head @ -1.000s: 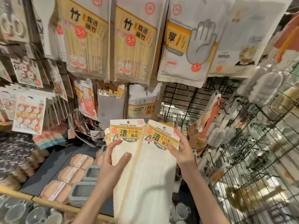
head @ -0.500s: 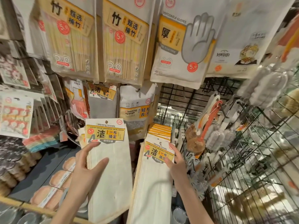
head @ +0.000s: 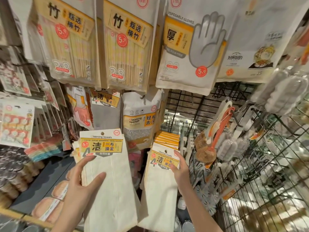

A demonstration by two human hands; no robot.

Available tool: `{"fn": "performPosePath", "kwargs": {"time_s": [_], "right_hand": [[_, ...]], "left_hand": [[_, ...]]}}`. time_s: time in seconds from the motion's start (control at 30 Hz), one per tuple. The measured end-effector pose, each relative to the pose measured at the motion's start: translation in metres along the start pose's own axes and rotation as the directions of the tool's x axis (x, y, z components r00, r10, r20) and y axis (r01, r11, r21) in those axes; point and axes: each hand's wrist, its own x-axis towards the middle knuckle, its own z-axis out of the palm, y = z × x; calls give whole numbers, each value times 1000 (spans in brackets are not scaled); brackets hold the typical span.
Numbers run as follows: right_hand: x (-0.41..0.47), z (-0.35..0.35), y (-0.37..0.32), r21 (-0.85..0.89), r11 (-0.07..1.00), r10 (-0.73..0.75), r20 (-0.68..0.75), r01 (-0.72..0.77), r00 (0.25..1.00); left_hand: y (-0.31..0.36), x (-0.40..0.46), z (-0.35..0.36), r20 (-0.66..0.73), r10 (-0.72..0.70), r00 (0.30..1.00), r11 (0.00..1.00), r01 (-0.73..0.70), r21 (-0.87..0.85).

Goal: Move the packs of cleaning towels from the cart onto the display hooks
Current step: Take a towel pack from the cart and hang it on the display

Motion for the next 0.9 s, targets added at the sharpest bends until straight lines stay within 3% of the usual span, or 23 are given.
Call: {"fn": "performPosePath", "kwargs": {"time_s": [0.9], "right_hand": [[-13,-1,31,68,998,14,62,-18,998]], "left_hand": [[-5,3,12,2,-46,999,998,46,-35]]}}
